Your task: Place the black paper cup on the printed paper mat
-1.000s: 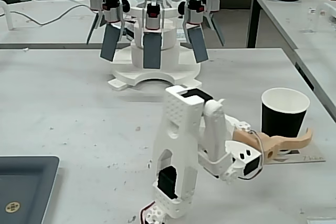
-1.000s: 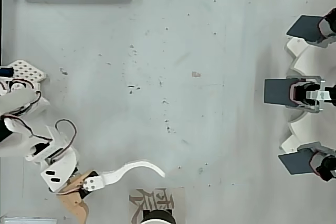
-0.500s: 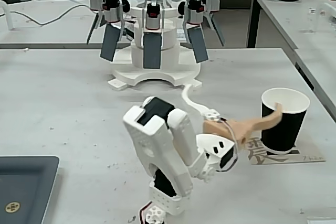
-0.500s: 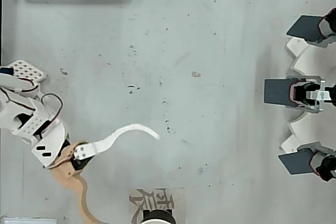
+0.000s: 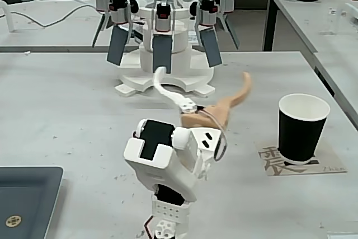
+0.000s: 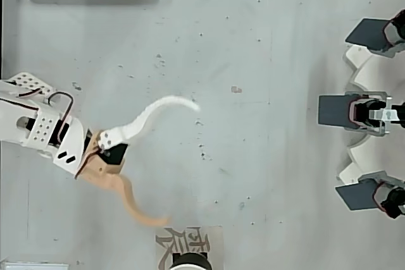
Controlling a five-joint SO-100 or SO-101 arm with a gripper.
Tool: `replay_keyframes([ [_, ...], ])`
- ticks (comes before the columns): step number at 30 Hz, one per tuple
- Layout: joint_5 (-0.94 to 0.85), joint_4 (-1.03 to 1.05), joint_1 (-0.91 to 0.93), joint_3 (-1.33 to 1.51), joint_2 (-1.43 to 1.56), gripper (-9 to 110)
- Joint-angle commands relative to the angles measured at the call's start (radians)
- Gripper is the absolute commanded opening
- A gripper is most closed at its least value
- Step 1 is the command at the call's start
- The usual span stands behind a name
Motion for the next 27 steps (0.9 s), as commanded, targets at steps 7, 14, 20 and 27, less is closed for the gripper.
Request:
replay_keyframes([
  [7,-0.094,0.06,-0.193,-0.015,0.021,43],
  [14,-0.127,0.103,-0.299,-0.141,-0.08,41],
  [20,-0.115,0.117,-0.328,-0.319,-0.249,38],
  [27,-0.092,0.137,-0.33,-0.549,-0.44,36],
])
